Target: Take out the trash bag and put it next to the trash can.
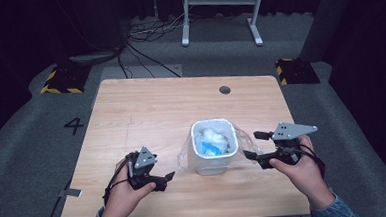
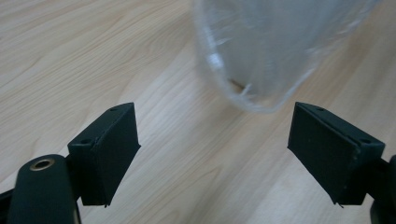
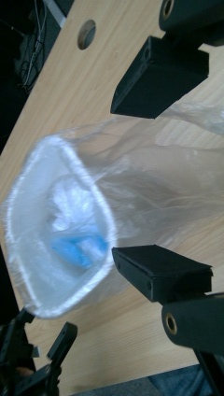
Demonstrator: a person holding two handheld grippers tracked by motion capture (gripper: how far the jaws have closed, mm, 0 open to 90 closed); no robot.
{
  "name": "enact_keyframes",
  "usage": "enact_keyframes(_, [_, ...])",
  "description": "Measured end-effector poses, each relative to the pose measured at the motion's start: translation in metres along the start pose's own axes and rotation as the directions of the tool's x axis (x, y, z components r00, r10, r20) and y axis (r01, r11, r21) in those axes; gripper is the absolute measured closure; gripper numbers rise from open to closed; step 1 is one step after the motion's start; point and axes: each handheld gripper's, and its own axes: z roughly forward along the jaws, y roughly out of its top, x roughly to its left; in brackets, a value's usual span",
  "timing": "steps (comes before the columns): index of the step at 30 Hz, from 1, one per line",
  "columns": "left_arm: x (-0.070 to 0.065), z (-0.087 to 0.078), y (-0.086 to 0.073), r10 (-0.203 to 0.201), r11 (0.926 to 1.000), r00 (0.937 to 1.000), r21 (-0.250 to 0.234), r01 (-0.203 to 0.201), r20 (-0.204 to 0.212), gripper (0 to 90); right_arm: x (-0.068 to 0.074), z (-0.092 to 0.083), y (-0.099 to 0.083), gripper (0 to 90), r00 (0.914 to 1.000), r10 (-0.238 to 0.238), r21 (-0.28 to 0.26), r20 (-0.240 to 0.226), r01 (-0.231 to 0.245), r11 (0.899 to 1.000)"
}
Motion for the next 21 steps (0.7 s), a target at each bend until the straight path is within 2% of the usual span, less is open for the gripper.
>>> enact_keyframes(5, [-0.015,0.011,0.006,0.048,0.9988,0.9987,0.009,-0.048,0.019,15.9,-0.001,0.003,-0.019,27.8,0.9998,0.017,0.021,0.002,-0.018,1.000])
enact_keyframes(9, [-0.022,0.020,0.006,0.055,0.9984,0.9983,-0.014,-0.055,-0.019,16.4,-0.001,0.007,-0.031,30.9,0.9997,-0.001,0.037,0.025,0.000,0.999])
enact_keyframes(12, [-0.027,0.028,0.006,0.061,0.9979,0.9980,-0.021,-0.062,-0.016,16.4,-0.002,0.014,-0.038,30.9,0.9999,0.008,0.042,0.011,-0.008,0.999])
enact_keyframes(15, [-0.032,0.037,0.008,0.070,0.9974,0.9975,-0.017,-0.070,-0.001,16.9,-0.002,0.022,-0.044,32.4,1.0000,-0.006,0.053,-0.001,0.006,0.999])
enact_keyframes(17, [-0.036,0.044,0.010,0.083,0.9964,0.9966,-0.020,-0.083,-0.006,19.5,-0.002,0.027,-0.046,41.0,0.9998,-0.016,0.075,-0.015,0.017,0.997])
enact_keyframes(19, [-0.039,0.048,0.011,0.127,0.9913,0.9915,-0.030,-0.128,-0.029,28.2,-0.002,0.030,-0.047,60.5,0.9977,-0.028,0.089,-0.062,0.033,0.995])
enact_keyframes(20, [-0.039,0.049,0.011,0.133,0.9904,0.9908,-0.035,-0.134,-0.027,35.7,0.000,0.030,-0.046,68.8,0.9960,-0.037,0.093,-0.081,0.045,0.995])
enact_keyframes(21, [-0.038,0.047,0.012,0.129,0.9908,0.9914,-0.040,-0.130,-0.025,49.9,0.002,0.029,-0.045,76.5,0.9945,-0.053,0.098,-0.091,0.062,0.993])
